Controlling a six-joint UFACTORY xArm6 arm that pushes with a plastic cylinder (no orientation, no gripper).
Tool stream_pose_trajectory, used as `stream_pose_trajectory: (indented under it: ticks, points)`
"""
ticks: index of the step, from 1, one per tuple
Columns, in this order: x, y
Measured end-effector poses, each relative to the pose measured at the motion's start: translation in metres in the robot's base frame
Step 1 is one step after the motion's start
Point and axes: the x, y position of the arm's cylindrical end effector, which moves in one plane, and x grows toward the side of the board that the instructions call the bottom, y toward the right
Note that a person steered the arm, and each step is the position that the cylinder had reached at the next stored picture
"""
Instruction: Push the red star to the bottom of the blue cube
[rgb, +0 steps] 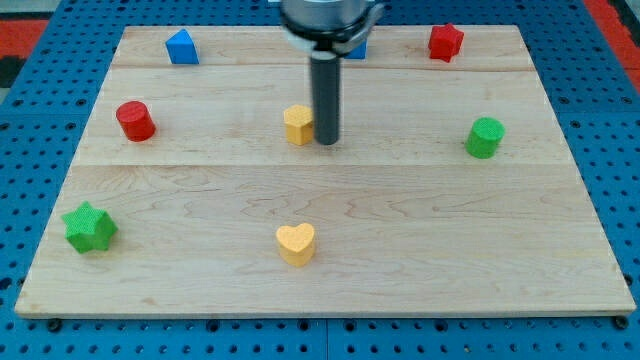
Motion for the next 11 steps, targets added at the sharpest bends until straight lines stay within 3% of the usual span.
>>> stream_pose_trajectory:
  ticks: [3,4,5,6,7,8,9,11]
  points:
    - [-0.176,0.237]
    - [-0.195,0.203]
    - [-0.143,0.154]
    - [-0.124,0.108]
    - [-0.144,0.175]
    - [-0.176,0.138]
    - [-0.165,0.076]
    - [-0.091,0.013]
